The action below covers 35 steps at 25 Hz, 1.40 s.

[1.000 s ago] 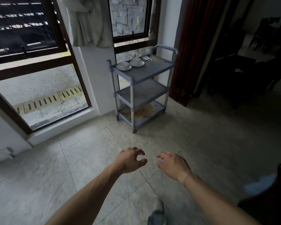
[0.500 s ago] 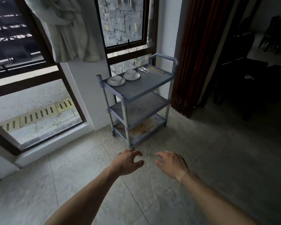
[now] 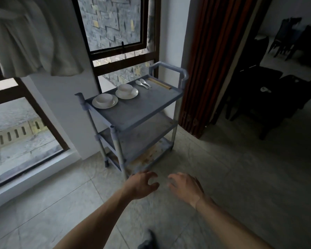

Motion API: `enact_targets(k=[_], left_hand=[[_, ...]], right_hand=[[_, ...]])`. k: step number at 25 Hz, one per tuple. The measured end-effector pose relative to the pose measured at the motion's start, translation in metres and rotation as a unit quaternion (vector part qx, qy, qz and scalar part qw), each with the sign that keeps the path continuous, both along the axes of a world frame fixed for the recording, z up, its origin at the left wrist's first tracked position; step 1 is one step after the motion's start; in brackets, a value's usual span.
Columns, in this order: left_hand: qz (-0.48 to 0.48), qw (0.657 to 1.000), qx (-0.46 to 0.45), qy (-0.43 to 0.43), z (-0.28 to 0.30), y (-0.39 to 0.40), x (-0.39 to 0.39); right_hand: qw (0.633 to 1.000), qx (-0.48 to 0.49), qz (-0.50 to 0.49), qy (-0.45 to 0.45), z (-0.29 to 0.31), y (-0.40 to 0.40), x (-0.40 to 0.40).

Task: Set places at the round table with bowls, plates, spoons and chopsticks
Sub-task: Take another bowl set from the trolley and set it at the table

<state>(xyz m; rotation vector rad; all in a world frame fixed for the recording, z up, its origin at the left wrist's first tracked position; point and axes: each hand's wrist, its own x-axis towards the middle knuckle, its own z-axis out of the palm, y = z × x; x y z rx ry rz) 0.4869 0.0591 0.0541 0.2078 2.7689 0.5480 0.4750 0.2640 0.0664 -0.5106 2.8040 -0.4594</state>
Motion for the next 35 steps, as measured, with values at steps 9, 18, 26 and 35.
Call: enact_targets(k=[9, 18, 26, 35], left_hand=[[-0.007, 0.999, 0.018, -0.032, -0.009, -0.035, -0.174], [0.076, 0.997, 0.026, -0.01, -0.027, -0.048, -0.323], [0.199, 0.978, 0.057, -0.017, -0.02, -0.042, -0.431], [0.352, 0.931, 0.086, -0.038, -0.035, -0.085, -0.468]], right_hand=[[0.999, -0.002, -0.026, -0.026, -0.002, -0.035, -0.168], [0.998, -0.031, 0.042, -0.031, -0.015, -0.044, -0.348], [0.991, -0.021, 0.131, -0.03, -0.01, -0.043, -0.503], [0.978, -0.045, 0.188, -0.072, -0.021, -0.098, -0.603]])
